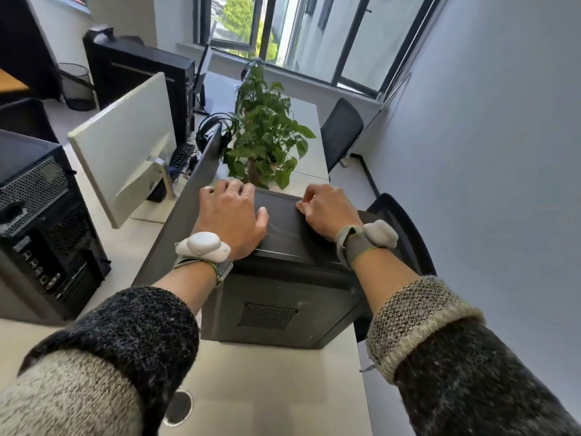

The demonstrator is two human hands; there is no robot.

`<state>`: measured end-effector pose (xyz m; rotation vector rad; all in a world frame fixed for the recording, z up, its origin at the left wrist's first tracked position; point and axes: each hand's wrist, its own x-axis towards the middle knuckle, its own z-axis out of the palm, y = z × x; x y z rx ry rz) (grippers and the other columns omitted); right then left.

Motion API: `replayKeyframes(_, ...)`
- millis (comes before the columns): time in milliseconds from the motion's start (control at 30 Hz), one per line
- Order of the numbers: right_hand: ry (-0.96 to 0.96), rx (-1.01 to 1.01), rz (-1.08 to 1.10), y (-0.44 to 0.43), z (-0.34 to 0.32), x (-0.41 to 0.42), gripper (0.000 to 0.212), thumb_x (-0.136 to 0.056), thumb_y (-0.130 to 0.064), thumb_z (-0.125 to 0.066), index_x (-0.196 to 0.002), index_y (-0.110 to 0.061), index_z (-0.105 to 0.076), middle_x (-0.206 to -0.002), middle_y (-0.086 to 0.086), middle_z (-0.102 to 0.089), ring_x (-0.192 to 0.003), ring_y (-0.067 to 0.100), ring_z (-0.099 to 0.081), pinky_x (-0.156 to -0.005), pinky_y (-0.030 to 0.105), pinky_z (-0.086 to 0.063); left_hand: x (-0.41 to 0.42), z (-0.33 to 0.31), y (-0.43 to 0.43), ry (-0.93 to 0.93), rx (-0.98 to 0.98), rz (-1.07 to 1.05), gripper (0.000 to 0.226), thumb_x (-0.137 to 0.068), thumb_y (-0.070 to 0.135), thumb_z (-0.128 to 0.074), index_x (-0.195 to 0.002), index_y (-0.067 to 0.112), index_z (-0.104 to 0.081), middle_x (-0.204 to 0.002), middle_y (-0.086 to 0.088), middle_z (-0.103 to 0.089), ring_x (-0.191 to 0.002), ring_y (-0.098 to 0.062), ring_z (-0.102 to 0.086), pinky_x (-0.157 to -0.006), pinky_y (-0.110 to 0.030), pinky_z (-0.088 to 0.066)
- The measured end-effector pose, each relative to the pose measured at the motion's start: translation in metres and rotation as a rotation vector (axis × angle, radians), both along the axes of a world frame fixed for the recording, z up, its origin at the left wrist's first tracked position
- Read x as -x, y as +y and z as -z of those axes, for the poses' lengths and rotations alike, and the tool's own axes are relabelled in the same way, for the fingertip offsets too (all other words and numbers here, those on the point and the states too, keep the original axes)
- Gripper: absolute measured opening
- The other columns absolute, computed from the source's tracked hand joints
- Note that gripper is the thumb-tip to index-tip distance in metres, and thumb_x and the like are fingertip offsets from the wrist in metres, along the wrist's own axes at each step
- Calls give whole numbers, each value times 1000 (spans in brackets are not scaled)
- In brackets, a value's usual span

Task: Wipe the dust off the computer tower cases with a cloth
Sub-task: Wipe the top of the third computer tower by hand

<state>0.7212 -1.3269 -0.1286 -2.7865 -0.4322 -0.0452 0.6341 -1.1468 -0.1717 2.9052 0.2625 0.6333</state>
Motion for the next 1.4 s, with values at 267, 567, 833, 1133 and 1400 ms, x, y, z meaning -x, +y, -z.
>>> replayKeyframes(267,110,-9,-117,-26,3,30,20,-95,-45,-71,-80,-33,-66,-95,-7,-72,-93,19,-68,-94,44,-59,1,0,2,1,-17,-10,47,-95,53,-45,-121,17,-61,-130,-5,-60,-124,-29,-48,-101,-49,-37)
replayKeyframes(567,24,80,-24,13,-7,-13,9,-95,-38,-72,-92,-30,-72,-113,2,-67,-101,26,-65,-92,40,-58,-4,4,3,-2,-24,15,49,-95,56,-44,-122,18,-61,-130,-3,-58,-126,-28,-47,-102,-48,-37)
replayKeyframes(833,-54,28,74,26,2,-12,12,-100,-37,-64,-104,-30,-73,-118,5,-68,-108,30,-65,-87,38,-52,-3,1,4,35,-17,60,57,-92,58,-33,-120,17,-62,-129,-6,-60,-124,-29,-48,-99,-48,-43)
replayKeyframes(1133,50,-34,81,3,0,41,15,-98,-45,-68,-98,-31,-72,-109,-2,-70,-102,23,-66,-95,48,-57,0,1,3,42,17,96,49,-98,52,-39,-120,16,-63,-129,-7,-61,-124,-29,-49,-100,-49,-41)
replayKeyframes(1400,-8,-110,51,-19,11,127,16,-100,-42,-68,-89,-30,-73,-92,-14,-62,-85,11,-63,-78,44,-59,0,4,4,43,16,73,53,-96,52,-34,-119,13,-63,-128,-10,-62,-121,-32,-50,-100,-50,-40)
